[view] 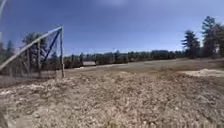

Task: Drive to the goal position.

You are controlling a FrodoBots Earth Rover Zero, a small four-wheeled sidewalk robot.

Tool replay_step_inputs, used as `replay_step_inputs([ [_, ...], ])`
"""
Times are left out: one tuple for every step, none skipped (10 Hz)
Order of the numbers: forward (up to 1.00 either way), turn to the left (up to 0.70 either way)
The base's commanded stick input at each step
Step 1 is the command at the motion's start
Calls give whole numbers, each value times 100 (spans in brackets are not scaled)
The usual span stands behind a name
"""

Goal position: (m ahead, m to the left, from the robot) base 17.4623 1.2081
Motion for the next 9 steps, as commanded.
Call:
replay_step_inputs([
  [70,-35],
  [70,-5],
  [70,0],
  [70,0],
  [70,0],
  [70,0],
  [70,0],
  [70,-3],
  [70,-14],
])
